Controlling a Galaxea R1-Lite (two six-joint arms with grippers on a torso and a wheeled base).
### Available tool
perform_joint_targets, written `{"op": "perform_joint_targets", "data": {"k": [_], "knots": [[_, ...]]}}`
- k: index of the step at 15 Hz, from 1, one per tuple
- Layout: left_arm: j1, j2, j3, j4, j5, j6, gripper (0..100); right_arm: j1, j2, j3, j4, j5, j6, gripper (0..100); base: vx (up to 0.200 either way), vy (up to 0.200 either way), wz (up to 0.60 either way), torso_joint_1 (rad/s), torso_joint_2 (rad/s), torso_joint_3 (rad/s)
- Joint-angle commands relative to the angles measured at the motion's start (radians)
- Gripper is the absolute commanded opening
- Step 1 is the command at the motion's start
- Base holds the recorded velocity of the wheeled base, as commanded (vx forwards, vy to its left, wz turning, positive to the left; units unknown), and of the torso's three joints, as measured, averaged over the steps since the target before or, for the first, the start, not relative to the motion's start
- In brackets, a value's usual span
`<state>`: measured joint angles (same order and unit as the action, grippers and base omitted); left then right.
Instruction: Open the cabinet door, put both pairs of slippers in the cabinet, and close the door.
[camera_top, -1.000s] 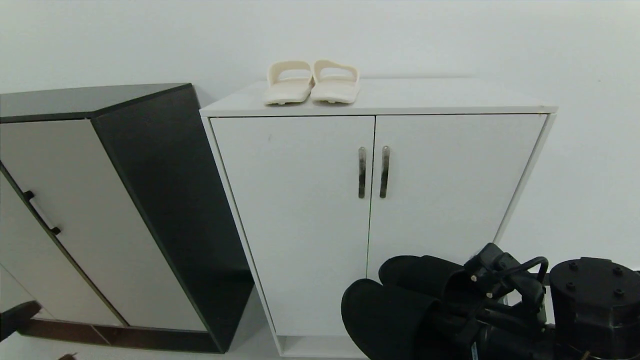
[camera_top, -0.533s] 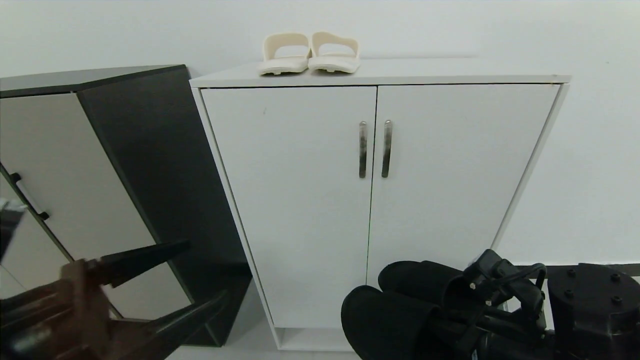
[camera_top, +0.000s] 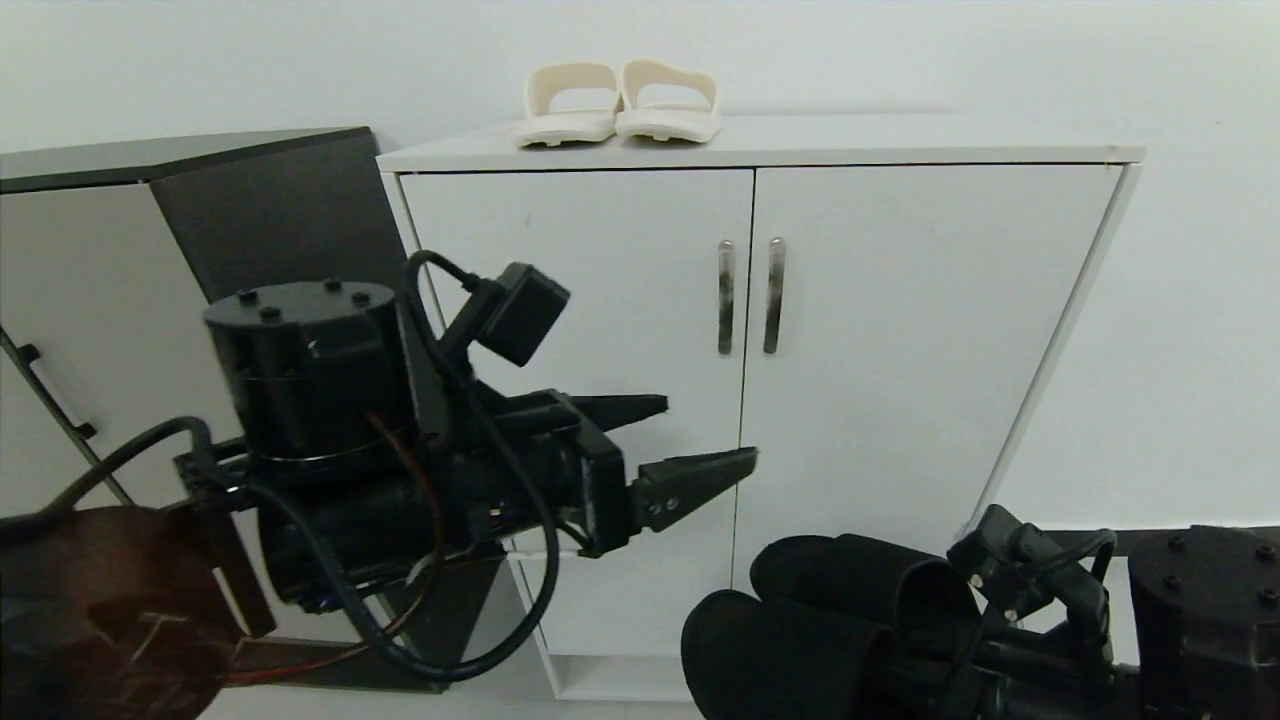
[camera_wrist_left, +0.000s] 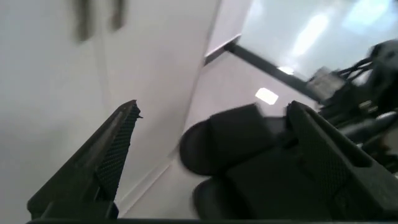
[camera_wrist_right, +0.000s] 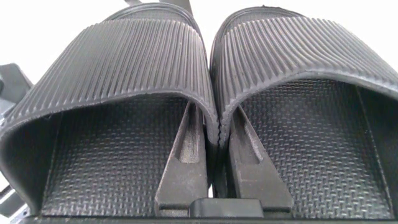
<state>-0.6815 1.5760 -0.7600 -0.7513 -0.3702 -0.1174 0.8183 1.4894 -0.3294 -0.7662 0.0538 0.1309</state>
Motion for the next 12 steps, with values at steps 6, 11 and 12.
{"op": "perform_joint_targets", "data": {"k": [6,11,12], "knots": [[-0.03,0.165,-0.34,0.124,-0.193,-0.157,100,-0.013,-0.018,0.006,-0.001,0.001,-0.042,0,0.0,0.0,0.0,0.0,0.0,0.0],[-0.013,0.259,-0.489,0.207,-0.18,-0.142,100,-0.013,-0.015,0.013,0.001,0.001,-0.042,0,0.0,0.0,0.0,0.0,0.0,0.0],[-0.013,0.283,-0.525,0.21,-0.121,-0.13,100,-0.013,-0.012,0.013,0.001,0.001,-0.042,0,0.0,0.0,0.0,0.0,0.0,0.0]]}}
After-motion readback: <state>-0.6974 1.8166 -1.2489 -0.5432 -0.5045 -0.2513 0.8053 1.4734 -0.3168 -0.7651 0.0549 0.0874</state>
